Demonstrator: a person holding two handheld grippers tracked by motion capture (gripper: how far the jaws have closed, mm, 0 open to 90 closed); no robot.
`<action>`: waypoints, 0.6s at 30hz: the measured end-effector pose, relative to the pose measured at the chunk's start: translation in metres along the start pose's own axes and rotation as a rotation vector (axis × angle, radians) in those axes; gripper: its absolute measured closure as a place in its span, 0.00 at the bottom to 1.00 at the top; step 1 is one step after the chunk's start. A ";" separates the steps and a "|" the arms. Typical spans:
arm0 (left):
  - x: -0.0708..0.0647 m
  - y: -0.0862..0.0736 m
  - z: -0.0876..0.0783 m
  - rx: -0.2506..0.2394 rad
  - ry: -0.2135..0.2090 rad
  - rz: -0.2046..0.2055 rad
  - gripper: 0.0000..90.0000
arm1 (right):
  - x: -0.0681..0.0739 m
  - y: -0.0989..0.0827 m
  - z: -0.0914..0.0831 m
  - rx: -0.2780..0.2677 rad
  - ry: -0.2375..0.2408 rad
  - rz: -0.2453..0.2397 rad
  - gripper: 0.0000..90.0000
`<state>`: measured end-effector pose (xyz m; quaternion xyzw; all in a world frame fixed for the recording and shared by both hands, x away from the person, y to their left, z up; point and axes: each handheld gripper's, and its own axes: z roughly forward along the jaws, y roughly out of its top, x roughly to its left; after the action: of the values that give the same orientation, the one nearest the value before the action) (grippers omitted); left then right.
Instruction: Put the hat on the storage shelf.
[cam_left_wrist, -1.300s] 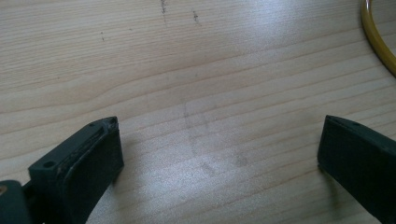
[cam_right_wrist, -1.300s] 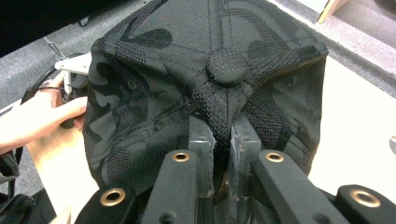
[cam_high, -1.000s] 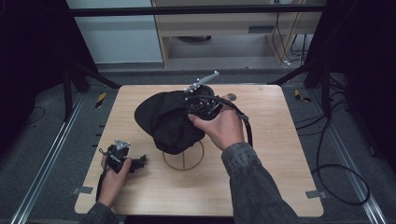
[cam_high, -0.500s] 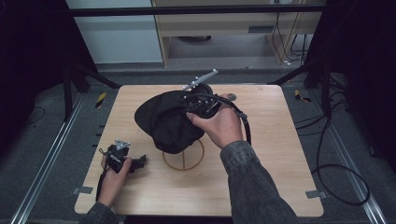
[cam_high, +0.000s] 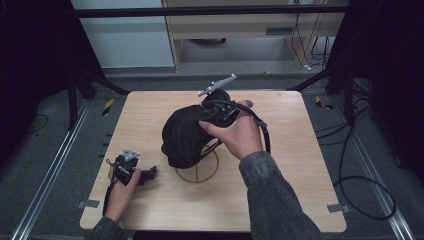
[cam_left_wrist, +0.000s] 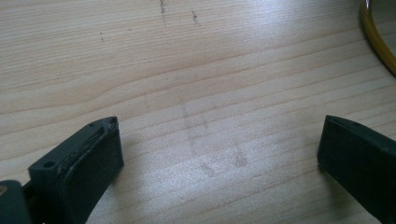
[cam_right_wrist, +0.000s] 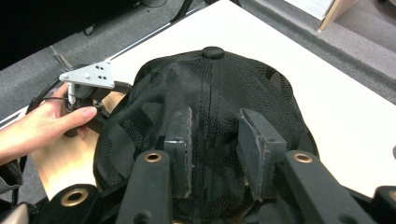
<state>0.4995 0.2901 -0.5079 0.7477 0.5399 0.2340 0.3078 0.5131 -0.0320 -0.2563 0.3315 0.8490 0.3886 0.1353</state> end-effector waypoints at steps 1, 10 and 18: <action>0.000 0.000 0.000 0.000 0.000 0.000 0.00 | 0.000 0.000 -0.001 -0.005 0.002 0.001 0.72; 0.000 0.000 0.000 0.000 0.000 0.000 0.00 | 0.000 -0.006 -0.013 -0.009 -0.005 -0.009 0.71; 0.000 0.000 0.000 0.003 -0.001 0.003 0.00 | -0.003 -0.012 -0.024 -0.020 -0.007 0.000 0.71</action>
<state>0.4994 0.2902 -0.5077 0.7489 0.5391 0.2335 0.3067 0.4976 -0.0534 -0.2493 0.3317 0.8445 0.3960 0.1417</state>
